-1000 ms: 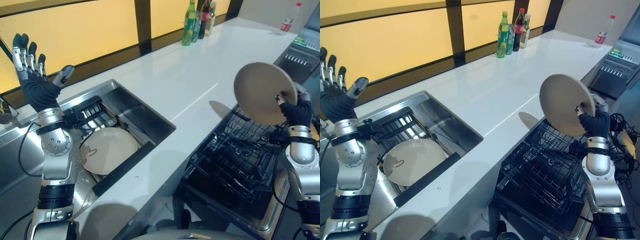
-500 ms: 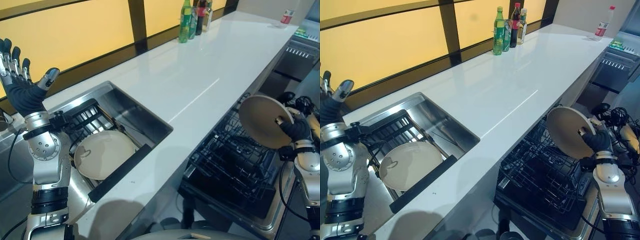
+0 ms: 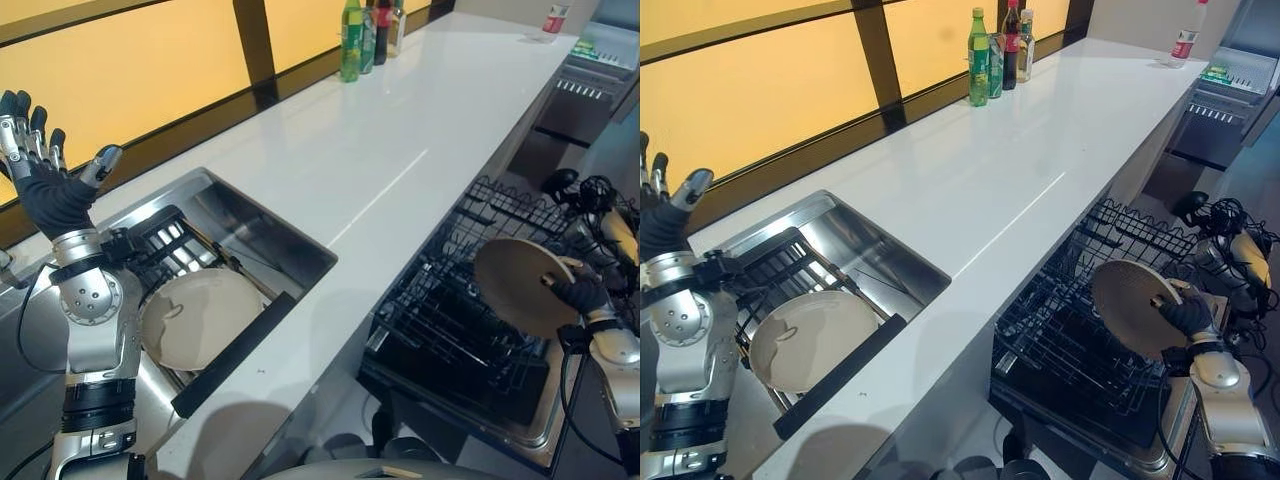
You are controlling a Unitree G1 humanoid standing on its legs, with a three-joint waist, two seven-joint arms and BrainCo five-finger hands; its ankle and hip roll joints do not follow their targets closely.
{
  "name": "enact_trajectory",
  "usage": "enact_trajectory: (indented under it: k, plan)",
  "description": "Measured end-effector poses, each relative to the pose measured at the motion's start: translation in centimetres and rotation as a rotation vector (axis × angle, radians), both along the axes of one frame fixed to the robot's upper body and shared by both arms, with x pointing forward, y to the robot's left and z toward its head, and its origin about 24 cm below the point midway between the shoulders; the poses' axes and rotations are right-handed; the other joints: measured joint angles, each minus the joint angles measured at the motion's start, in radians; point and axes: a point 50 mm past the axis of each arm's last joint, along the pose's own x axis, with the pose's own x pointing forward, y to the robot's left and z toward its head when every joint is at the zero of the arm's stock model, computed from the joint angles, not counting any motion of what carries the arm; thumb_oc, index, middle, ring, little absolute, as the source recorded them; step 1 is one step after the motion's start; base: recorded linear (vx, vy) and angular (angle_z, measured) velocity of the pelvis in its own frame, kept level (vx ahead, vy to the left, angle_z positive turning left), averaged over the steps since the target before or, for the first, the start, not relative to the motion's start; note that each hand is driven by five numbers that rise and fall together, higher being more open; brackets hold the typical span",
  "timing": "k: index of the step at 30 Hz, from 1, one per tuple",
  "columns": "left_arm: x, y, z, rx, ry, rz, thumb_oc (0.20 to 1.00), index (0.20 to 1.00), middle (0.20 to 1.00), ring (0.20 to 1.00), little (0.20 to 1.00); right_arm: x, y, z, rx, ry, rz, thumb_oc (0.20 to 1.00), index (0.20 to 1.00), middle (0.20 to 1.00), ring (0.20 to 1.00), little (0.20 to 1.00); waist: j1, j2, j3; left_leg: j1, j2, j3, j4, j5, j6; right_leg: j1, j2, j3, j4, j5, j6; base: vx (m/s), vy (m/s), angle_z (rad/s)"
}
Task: Pick up plates and place into dishwasher.
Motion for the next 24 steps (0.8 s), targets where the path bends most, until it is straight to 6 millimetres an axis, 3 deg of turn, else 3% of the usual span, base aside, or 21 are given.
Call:
enact_trajectory:
  k: [10,19,24]
  plan:
    - [0.0,-0.1,0.0,0.0,0.003,-0.002,1.0,1.0,1.0,1.0,1.0,0.2,3.8,-3.2,-0.093,0.258,0.294,0.2,0.2,0.2,0.2,0.2,0.012,0.003,0.003,-0.001,0.002,-0.004,0.0,-0.001,0.001,0.002,-0.001,-0.003,-0.001,-0.001,0.0,0.02,-0.028,0.01]
    - [0.0,-0.2,-0.3,0.003,0.014,-0.006,1.0,1.0,1.0,1.0,1.0,0.6,4.3,-3.4,-0.115,0.275,0.324,0.2,0.2,0.2,0.2,0.2,0.014,0.007,0.02,0.002,0.005,-0.005,0.0,0.001,-0.001,0.006,0.001,-0.006,-0.001,-0.002,0.0,0.01,-0.014,0.0]
    - [0.0,-0.2,-0.4,0.003,0.017,-0.006,1.0,1.0,1.0,1.0,1.0,0.3,4.4,-4.2,-0.127,0.323,0.33,0.2,0.2,0.2,0.2,0.2,0.035,0.004,0.023,0.004,0.008,-0.005,0.0,0.002,-0.004,0.007,0.005,-0.009,-0.001,-0.004,-0.003,0.0,0.0,0.0]
